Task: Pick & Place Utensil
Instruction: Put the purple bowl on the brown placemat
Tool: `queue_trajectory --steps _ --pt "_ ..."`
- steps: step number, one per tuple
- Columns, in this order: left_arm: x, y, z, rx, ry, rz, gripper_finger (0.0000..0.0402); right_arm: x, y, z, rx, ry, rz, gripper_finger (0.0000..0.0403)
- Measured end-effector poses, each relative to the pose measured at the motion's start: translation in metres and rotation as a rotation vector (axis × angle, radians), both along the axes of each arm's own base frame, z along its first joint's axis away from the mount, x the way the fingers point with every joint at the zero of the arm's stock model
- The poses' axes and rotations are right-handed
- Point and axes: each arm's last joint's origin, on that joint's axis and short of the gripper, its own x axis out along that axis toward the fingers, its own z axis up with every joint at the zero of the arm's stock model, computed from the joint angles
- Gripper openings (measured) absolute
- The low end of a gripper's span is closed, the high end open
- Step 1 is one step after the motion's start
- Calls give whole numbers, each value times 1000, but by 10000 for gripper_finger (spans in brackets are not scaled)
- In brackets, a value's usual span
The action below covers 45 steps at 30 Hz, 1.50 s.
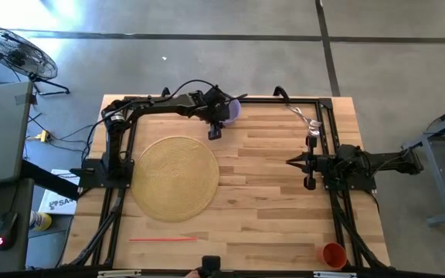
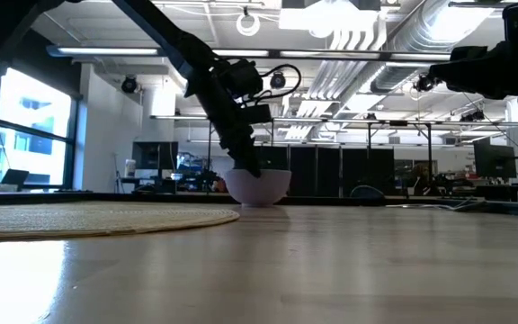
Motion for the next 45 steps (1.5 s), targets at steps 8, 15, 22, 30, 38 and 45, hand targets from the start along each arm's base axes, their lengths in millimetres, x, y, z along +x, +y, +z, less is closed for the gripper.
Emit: queue_trajectory --steps 8,15,22,30,38,45 --pt "0 0 0 0 1 1 61 0 0 0 0 0 0 12" --pt "0 0 0 0 6 3 33 0 0 0 0 0 0 12" --pt "-1 -1 0 -4 14 3 13 0 0 0 0 0 0 12" --pt "-1 -1 0 -5 15 2 5 0 0 0 0 0 0 12" --pt "-2 -16 10 55 66 21 3 0 0 0 0 0 0 12" --pt "-3 -57 30 69 120 -25 2 0 0 0 0 0 0 12"
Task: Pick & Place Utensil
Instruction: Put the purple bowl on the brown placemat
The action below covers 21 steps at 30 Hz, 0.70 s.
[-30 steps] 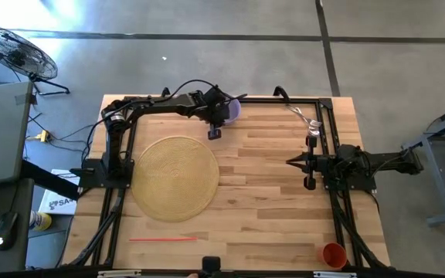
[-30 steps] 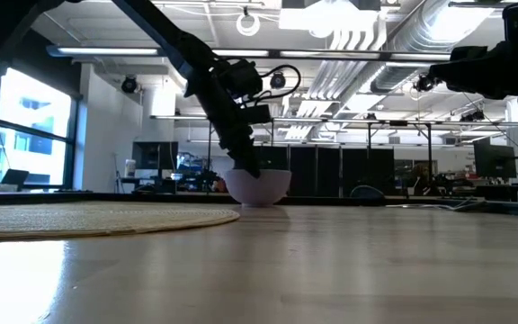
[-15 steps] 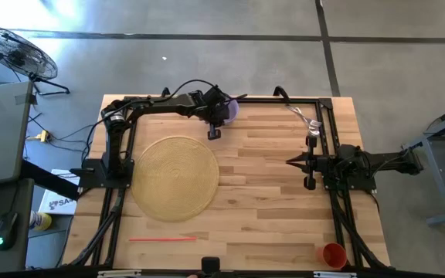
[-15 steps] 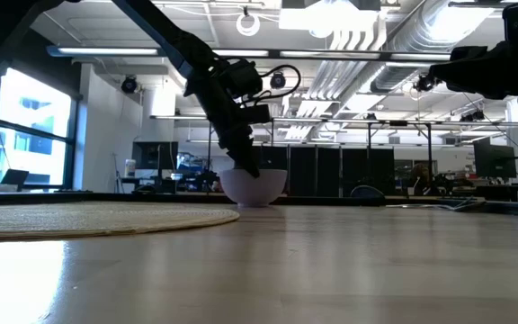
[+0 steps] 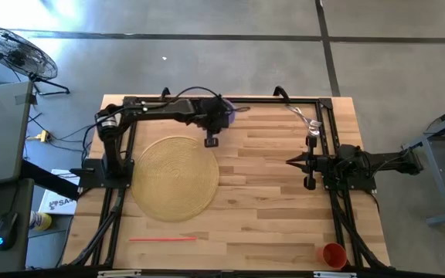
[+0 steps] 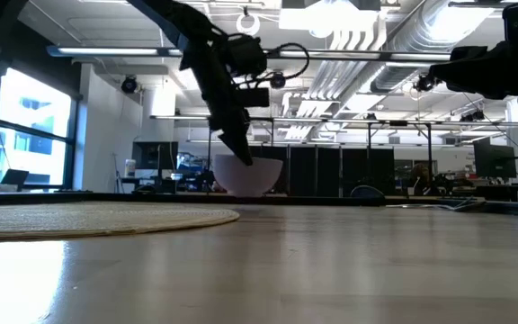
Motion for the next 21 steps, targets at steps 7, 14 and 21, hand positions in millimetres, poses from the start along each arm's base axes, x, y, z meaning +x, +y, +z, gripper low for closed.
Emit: queue_trajectory --steps 7,14,21 --pt "-5 -56 24 -48 17 -64 2 0 0 0 0 0 0 12" --pt "-19 -120 42 -40 74 -65 1 0 0 0 0 0 0 12" --pt "-58 -180 35 -47 65 -22 8 0 0 0 0 0 0 12"
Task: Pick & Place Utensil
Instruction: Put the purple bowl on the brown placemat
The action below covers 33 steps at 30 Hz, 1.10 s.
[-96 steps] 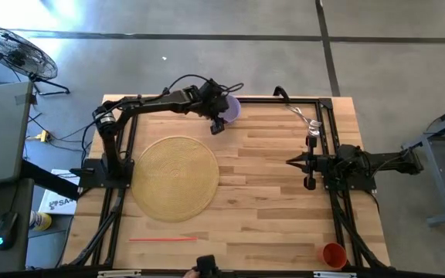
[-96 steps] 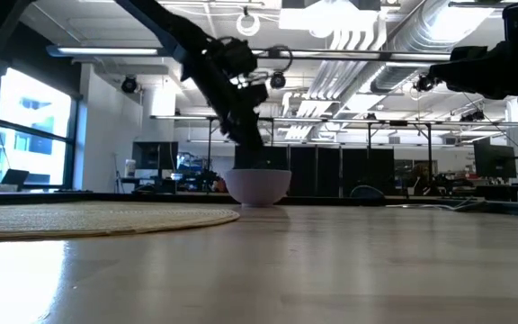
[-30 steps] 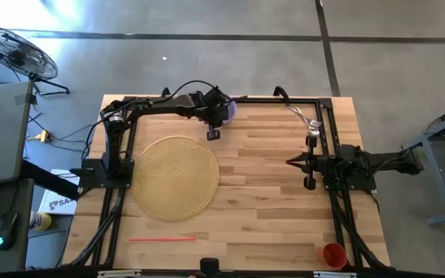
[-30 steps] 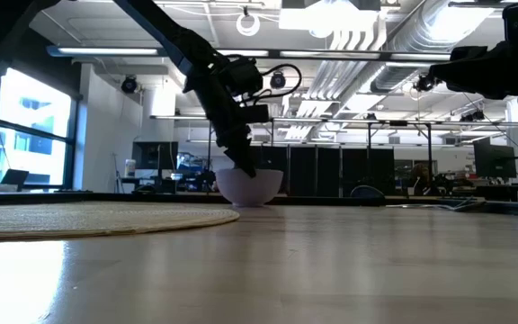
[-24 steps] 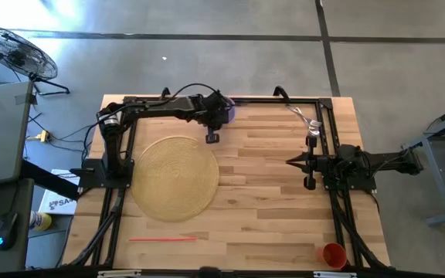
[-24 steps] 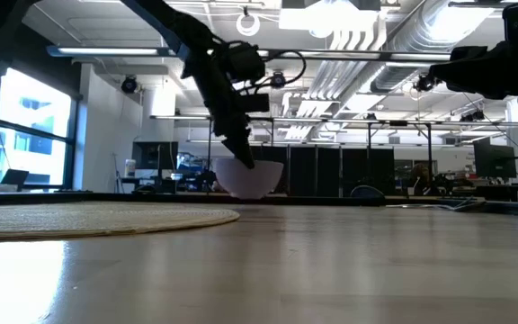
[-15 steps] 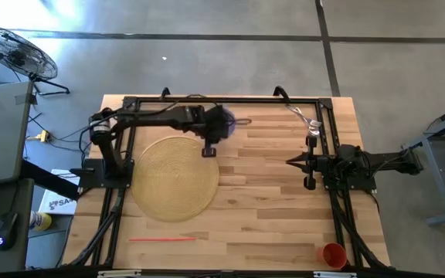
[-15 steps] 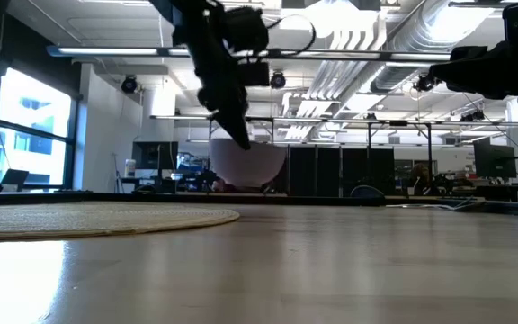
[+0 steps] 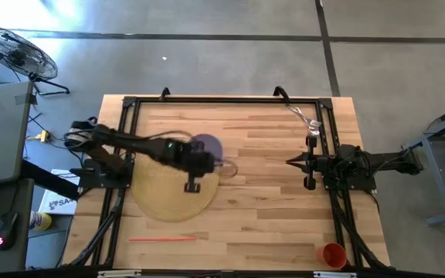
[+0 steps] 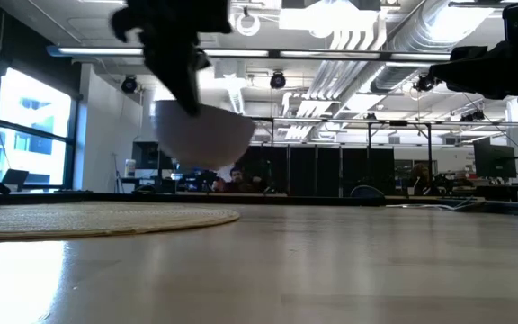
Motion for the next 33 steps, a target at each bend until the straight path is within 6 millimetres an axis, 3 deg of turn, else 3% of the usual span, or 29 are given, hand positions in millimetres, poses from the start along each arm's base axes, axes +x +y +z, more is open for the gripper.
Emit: queue_trajectory --steps 8,14,24,33 --pt "-64 -30 -19 -20 -85 175 4 0 0 0 0 -1 0 12" --pt "-91 -42 -40 -67 -97 246 6 0 0 0 0 5 0 12" --pt "-100 -57 -51 -88 -152 303 6 0 0 0 0 5 0 12" --pt "-101 -56 -66 -107 -161 389 6 0 0 0 0 6 0 12"
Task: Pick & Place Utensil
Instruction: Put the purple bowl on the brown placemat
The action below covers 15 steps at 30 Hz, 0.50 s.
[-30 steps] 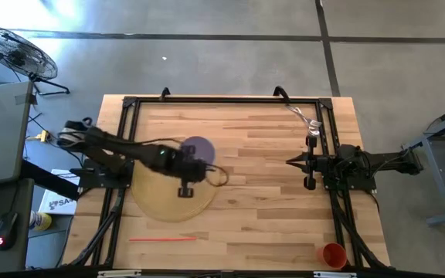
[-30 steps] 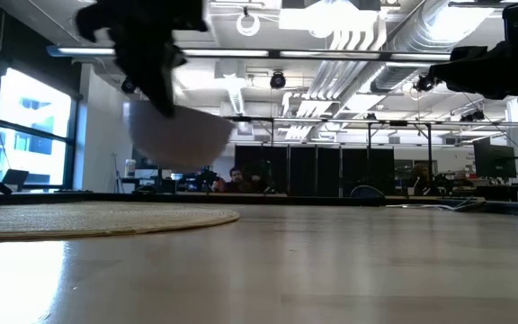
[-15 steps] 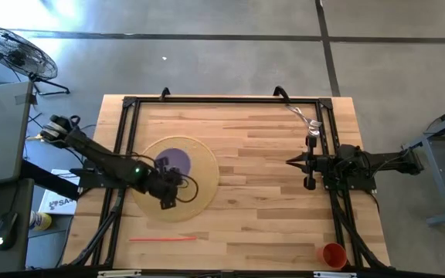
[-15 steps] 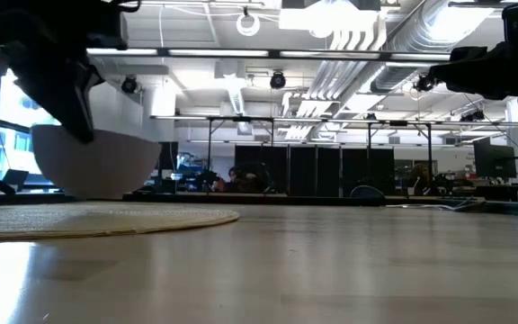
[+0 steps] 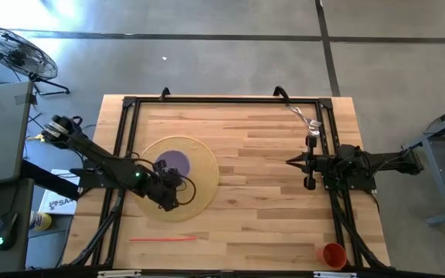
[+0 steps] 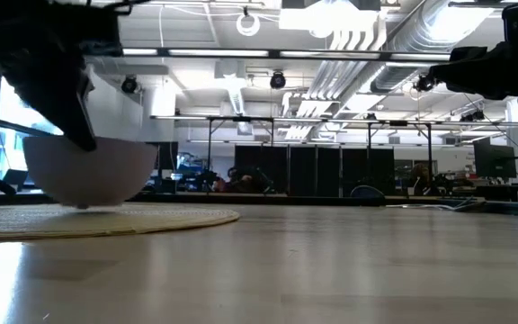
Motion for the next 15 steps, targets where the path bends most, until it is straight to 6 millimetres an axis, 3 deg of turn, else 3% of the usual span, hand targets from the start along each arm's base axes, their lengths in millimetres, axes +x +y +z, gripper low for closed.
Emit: queue_trajectory --steps 15 --pt "0 0 -7 -23 -18 5 29 0 0 0 0 0 0 12"
